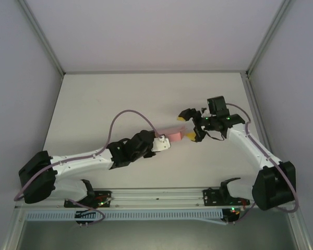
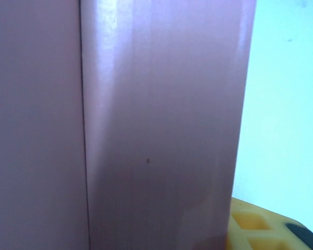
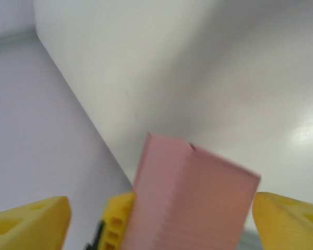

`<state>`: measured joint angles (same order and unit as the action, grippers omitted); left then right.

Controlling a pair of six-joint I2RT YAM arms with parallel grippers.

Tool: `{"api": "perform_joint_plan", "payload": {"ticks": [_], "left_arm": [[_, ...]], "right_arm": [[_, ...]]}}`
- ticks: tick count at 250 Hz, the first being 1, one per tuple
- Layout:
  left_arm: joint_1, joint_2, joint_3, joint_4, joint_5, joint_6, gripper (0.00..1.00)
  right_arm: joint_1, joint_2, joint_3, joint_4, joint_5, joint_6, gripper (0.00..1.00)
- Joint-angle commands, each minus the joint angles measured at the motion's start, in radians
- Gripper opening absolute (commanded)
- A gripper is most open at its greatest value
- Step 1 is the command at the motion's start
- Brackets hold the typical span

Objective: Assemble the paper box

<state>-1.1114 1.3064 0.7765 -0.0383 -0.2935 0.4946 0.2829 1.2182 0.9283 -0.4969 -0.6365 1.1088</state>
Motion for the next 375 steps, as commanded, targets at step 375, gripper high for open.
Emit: {"api": "perform_joint_plan", "payload": {"ticks": [375], "left_arm": [[0.317, 0.303, 0.345, -0.714, 0.420, 0.035, 0.41]], "right_arm": [[0.227, 0.226, 0.113, 0.005, 0.037, -1.609, 0.68]]}}
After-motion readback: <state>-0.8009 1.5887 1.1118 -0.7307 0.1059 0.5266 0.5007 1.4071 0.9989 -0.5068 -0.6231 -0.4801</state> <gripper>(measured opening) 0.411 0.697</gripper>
